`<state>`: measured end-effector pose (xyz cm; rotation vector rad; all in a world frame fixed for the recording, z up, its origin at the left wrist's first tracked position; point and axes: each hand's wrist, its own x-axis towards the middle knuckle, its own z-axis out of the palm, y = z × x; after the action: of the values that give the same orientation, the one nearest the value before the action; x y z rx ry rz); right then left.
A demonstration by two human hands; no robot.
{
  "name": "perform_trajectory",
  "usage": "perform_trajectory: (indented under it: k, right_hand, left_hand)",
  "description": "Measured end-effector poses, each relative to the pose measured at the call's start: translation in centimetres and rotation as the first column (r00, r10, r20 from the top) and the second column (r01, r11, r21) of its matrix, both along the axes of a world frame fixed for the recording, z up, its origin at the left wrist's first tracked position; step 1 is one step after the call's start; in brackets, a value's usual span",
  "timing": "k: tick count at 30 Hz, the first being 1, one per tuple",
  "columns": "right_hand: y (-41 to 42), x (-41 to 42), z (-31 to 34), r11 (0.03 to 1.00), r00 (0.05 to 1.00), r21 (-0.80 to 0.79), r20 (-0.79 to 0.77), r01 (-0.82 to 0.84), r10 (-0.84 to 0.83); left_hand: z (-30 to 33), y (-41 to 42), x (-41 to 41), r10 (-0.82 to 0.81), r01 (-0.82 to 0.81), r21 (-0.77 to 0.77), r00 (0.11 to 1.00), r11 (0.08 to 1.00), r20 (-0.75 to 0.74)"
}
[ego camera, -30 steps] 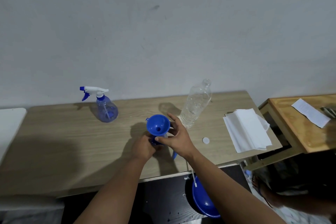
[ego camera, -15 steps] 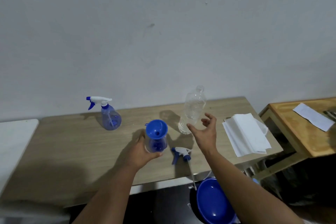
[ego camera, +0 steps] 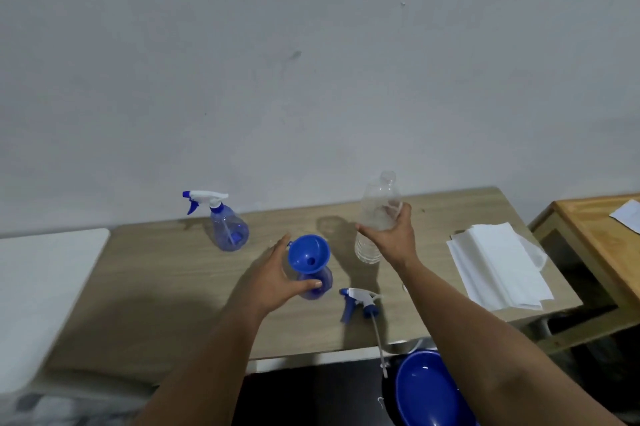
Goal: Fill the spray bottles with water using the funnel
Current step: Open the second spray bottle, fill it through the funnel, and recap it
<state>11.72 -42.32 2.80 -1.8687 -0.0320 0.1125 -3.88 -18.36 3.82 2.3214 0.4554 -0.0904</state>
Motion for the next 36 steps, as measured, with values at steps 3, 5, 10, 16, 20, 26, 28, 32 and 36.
perform_trajectory:
  k: [3,5,10,16,20,26,28,32,36]
  right_hand:
    - [0.3,0.3,0.0,0.998,1.0,0.064,0.003,-0.005,0.005]
    - [0.3,0.4,0.1,0.998,1.0,0.053,0.019,0.021,-0.022]
    - [-0.1,0.4,0.1,0.998,0.997,0.053,0.051,0.046,-0.049]
    - [-0.4,-0.5,1.1,0.986,0.987,0.097,0.076,0.133,-0.141]
    - [-0.9,-1.5,1.5,0.976,0.975,0.124,0.106,0.18,-0.193]
    - [-1.7,-2.0,3.8,0.975,0.965,0.154,0.181,0.161,-0.188]
    - [-1.5,-1.9,4.5,0.978,0.968,0.167,0.195,0.123,-0.155]
    - [-1.4,-2.2,5.2,0.991,0.984,0.131,0.179,-0.019,-0.005]
    - [-1.9,-4.3,7.4,0.991,0.98,0.05,0.162,-0.122,0.113]
  left_hand:
    - [0.2,0.0,0.1,0.005,-0.005,-0.003,1.0,1.0,0.005]
    - [0.3,-0.1,0.1,0.009,-0.009,0.0,1.0,1.0,0.003]
    - [0.8,-0.5,0.2,0.017,-0.017,-0.009,1.0,1.0,-0.004]
    - [1.4,-0.7,0.3,0.012,-0.012,-0.033,1.0,0.999,0.009]
    - [1.5,-0.4,0.2,-0.017,0.018,-0.032,0.999,0.999,0.04]
    - [2.0,0.0,0.1,-0.064,0.068,-0.055,0.995,0.996,0.078]
    - [1.8,0.6,0.4,-0.072,0.074,-0.039,0.995,0.996,0.063]
    - [1.2,1.2,0.1,-0.075,0.078,-0.059,0.996,0.995,0.045]
    - [2.6,0.9,-0.7,-0.144,0.156,-0.09,0.982,0.984,0.124]
